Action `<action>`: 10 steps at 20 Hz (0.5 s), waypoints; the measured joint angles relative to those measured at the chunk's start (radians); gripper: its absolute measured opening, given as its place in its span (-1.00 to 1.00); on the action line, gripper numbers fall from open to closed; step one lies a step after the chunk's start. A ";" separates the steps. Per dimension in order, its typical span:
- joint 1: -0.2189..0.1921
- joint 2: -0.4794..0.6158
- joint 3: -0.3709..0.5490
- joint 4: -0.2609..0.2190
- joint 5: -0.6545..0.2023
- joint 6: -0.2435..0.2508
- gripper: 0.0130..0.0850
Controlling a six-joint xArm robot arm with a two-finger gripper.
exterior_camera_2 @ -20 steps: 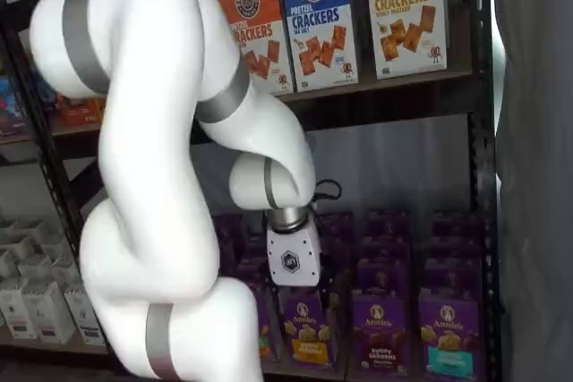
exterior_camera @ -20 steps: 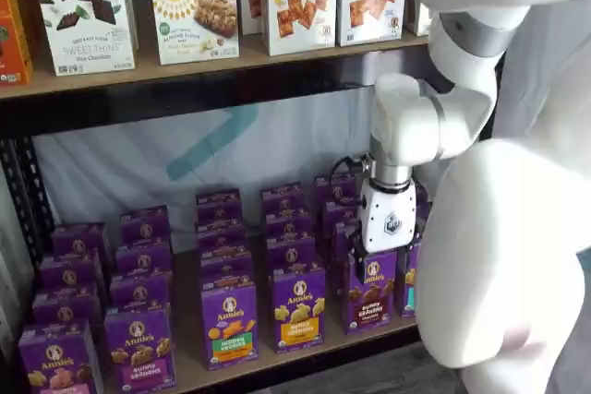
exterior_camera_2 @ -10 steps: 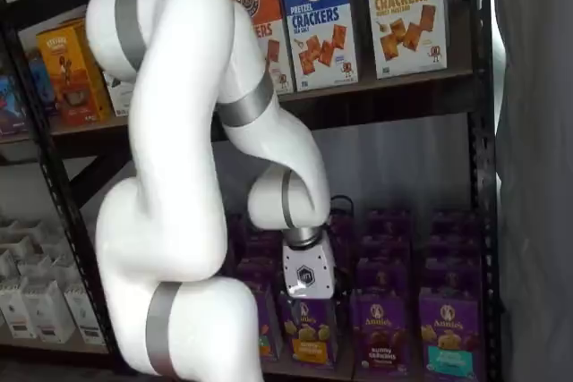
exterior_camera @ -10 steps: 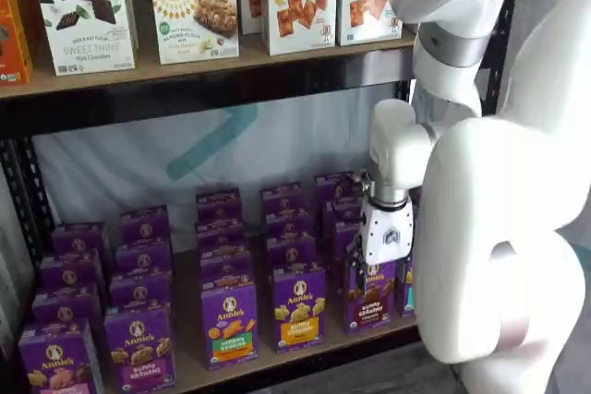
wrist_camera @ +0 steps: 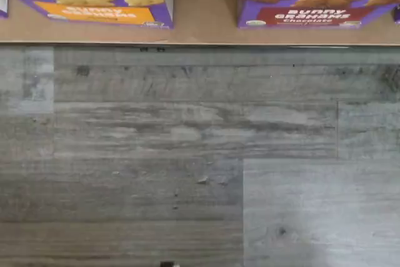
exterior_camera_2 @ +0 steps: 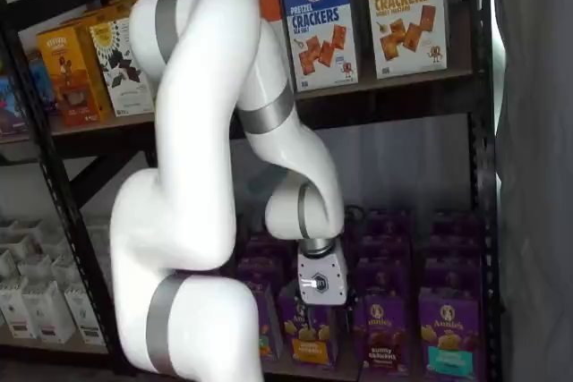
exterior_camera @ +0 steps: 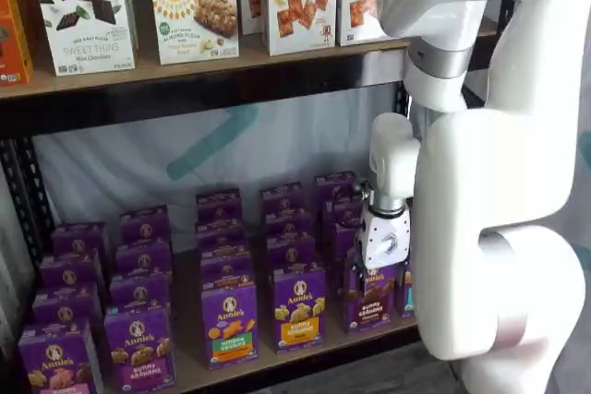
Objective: Pick up the purple box with a brown patch in the center, on the bottom shelf, the fifth box from the left
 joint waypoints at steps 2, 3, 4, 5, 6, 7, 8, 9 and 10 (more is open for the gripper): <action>-0.003 0.026 -0.028 0.008 0.002 -0.011 1.00; -0.005 0.039 -0.043 0.012 0.001 -0.017 1.00; -0.006 0.050 -0.053 0.025 -0.003 -0.030 1.00; -0.008 0.064 -0.067 0.033 -0.009 -0.040 1.00; -0.010 0.076 -0.080 0.035 -0.009 -0.044 1.00; -0.012 0.087 -0.093 0.036 -0.008 -0.047 1.00; -0.015 0.101 -0.109 0.033 -0.006 -0.047 1.00; -0.019 0.118 -0.128 0.030 -0.003 -0.047 1.00; -0.023 0.135 -0.149 0.021 0.001 -0.043 1.00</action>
